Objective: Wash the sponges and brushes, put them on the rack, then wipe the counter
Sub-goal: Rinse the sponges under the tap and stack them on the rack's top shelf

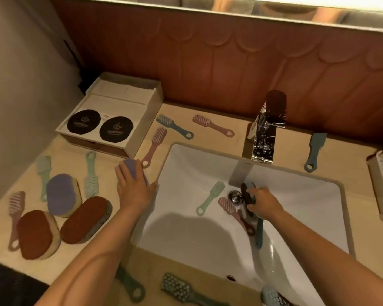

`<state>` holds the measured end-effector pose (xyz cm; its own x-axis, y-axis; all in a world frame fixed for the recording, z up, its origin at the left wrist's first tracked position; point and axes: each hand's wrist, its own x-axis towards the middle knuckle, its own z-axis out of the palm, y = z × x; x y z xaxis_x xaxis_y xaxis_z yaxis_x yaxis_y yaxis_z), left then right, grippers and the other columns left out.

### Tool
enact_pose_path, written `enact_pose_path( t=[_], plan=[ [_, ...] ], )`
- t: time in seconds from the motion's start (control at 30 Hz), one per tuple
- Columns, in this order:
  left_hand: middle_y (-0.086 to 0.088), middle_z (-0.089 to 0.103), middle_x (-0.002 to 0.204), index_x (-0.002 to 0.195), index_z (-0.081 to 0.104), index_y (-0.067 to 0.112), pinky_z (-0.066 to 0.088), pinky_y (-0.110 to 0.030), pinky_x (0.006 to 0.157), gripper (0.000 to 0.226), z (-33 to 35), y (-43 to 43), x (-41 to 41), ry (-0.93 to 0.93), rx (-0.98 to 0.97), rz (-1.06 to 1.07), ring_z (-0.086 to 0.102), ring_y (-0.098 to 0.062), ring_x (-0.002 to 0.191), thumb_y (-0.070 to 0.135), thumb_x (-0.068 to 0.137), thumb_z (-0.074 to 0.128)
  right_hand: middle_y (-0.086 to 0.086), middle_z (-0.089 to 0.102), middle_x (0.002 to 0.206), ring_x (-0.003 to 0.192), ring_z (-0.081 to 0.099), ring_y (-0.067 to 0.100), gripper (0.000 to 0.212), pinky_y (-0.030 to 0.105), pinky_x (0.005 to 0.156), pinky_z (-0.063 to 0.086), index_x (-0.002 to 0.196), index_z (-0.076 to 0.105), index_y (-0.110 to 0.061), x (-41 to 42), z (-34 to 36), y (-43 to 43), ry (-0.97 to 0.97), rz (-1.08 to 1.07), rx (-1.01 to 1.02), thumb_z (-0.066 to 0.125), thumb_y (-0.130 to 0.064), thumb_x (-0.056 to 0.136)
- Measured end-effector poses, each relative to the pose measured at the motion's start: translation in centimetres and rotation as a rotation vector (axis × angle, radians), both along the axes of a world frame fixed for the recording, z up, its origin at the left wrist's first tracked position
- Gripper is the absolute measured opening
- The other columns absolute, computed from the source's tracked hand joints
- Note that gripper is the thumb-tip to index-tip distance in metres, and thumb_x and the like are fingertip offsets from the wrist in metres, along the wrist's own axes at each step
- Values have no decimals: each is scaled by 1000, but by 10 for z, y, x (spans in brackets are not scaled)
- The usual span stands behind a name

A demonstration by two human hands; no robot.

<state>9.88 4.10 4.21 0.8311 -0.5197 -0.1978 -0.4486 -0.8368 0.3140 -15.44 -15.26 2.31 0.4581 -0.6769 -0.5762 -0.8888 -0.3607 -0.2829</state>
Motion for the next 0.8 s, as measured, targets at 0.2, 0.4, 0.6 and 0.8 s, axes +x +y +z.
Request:
enact_pose_path(
  t=[0.2, 0.4, 0.6, 0.8],
  plan=[
    [-13, -18, 156, 149, -2, 22, 5, -46, 116, 79, -6, -1, 0, 3, -22, 5, -20, -30, 143, 46, 92, 47, 18, 11, 153, 139, 23, 38, 65, 42, 112, 32, 144, 31, -27, 0, -32, -7, 99, 111, 14, 60, -20, 86],
    [-17, -7, 157, 149, 7, 21, 14, -46, 114, 84, -17, 2, 6, -18, -65, -2, -7, -33, 144, 46, 86, 57, 21, 24, 147, 138, 21, 39, 56, 44, 109, 35, 141, 39, -27, 5, -59, -13, 170, 79, 19, 56, -28, 88],
    [-30, 16, 151, 145, 28, 7, 29, -55, 106, 78, -25, 4, 7, -111, -114, -48, 14, -45, 140, 32, 82, 68, 21, 43, 130, 119, 45, 36, 45, 39, 102, 41, 134, 49, -20, 10, -51, -8, 128, 37, -40, 55, -25, 89],
    [-38, 38, 137, 132, 48, 0, 43, -63, 88, 68, -28, 3, 6, -127, -102, -52, 38, -55, 126, 16, 73, 77, 20, 41, 121, 106, 50, 37, 31, 39, 97, 42, 121, 54, -15, 16, -34, 21, -192, -159, -73, 55, -23, 91]
  ],
)
